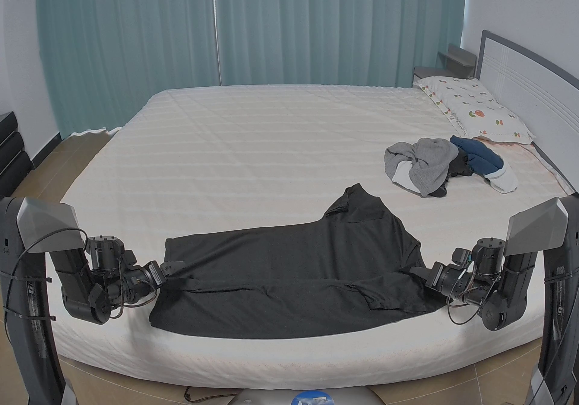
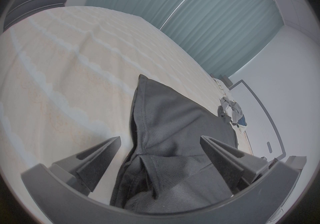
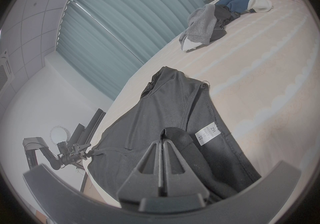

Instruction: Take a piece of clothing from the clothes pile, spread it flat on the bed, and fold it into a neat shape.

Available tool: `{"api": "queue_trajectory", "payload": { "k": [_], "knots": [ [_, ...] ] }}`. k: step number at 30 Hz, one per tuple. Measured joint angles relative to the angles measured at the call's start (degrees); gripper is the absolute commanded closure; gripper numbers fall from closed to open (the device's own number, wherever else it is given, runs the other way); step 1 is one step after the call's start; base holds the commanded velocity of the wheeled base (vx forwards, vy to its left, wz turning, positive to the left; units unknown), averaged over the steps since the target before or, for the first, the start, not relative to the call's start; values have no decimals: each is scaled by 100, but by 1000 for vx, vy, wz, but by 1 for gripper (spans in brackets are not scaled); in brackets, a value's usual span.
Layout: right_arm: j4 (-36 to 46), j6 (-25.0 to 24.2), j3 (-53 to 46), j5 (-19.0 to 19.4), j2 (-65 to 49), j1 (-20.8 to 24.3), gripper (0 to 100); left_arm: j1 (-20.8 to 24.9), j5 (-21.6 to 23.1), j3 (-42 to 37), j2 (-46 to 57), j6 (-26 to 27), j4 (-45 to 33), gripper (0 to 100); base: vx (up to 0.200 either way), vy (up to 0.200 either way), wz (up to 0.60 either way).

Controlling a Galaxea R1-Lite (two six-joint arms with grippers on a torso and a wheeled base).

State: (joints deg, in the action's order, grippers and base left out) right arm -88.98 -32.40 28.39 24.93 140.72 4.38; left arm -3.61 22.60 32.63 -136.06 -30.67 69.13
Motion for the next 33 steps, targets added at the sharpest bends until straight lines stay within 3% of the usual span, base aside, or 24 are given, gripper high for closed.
{"api": "queue_trajectory", "payload": {
  "k": [6, 7, 13, 26, 33],
  "knots": [
    [0, 2, -15, 0, -4, -2, 100, 20, -93, 18, -73, 2, 4, 0, 0, 0, 0],
    [-2, 5, -15, 0, -6, -6, 100, 17, -110, 27, -79, 2, 4, 100, 0, 0, 0],
    [0, 0, -23, 0, -9, -35, 100, 20, -343, 57, -90, -22, 4, 100, 0, 0, 0],
    [2, -17, -22, 0, -63, -61, 100, -63, -416, -235, 12, -52, 417, 100, 0, 0, 0],
    [0, -77, -185, -6, -424, -72, 100, -63, -780, -524, 310, -63, 516, 100, 0, 0, 0]
  ]
}}
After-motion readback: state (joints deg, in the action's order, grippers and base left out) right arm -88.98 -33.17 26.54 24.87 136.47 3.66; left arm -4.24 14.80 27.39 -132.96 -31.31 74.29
